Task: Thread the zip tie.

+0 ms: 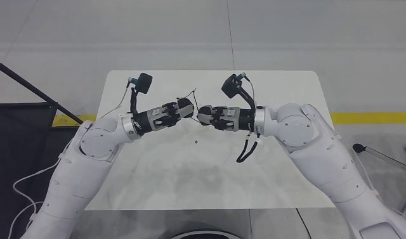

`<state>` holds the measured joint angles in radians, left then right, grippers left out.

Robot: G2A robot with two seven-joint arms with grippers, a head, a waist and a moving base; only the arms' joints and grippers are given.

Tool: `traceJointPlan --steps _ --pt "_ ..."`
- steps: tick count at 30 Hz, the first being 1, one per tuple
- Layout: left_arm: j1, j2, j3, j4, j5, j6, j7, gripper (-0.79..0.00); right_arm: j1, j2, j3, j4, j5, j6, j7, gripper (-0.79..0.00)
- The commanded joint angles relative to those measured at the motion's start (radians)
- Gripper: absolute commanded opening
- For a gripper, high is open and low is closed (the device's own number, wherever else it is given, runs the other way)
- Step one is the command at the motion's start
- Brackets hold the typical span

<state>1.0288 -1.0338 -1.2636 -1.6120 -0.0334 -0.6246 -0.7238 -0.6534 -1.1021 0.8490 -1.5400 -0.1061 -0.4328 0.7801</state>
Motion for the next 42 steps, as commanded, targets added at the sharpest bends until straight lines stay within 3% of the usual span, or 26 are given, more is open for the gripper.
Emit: traceJointPlan --steps 1,6,11,15,20,29,35,42 --pt "0.002 0.001 -0.004 0.002 -0.012 -0.001 -0.007 0.000 -0.006 0.001 0.011 0.000 -0.001 -0.003 -0.002 -0.785" --pt "0.023 0.009 -0.040 0.002 -0.074 -0.007 -0.027 0.000 -0.021 0.004 0.038 0.027 0.059 -0.069 0.013 -0.785" --pt "0.049 0.018 -0.089 0.014 -0.249 0.013 -0.082 0.000 -0.020 0.004 0.047 0.105 0.210 -0.273 0.089 -0.785" --pt "0.050 0.022 -0.088 0.032 -0.444 0.092 -0.198 0.000 0.003 -0.001 0.028 0.154 0.317 -0.429 0.167 -0.785" --pt "0.029 0.020 -0.074 0.061 -0.611 0.171 -0.307 0.000 0.038 -0.002 -0.027 0.151 0.334 -0.449 0.159 -0.785" --pt "0.029 0.020 -0.074 0.061 -0.611 0.171 -0.307 0.000 0.038 -0.002 -0.027 0.151 0.334 -0.449 0.159 -0.785" --pt "0.038 0.012 -0.054 0.024 -0.669 0.234 -0.256 0.000 0.014 -0.007 -0.043 0.132 0.302 -0.469 0.135 -0.785" --pt "0.012 0.004 -0.030 0.043 -0.747 0.309 -0.303 0.000 0.036 -0.016 -0.080 0.157 0.305 -0.473 0.134 -0.785"
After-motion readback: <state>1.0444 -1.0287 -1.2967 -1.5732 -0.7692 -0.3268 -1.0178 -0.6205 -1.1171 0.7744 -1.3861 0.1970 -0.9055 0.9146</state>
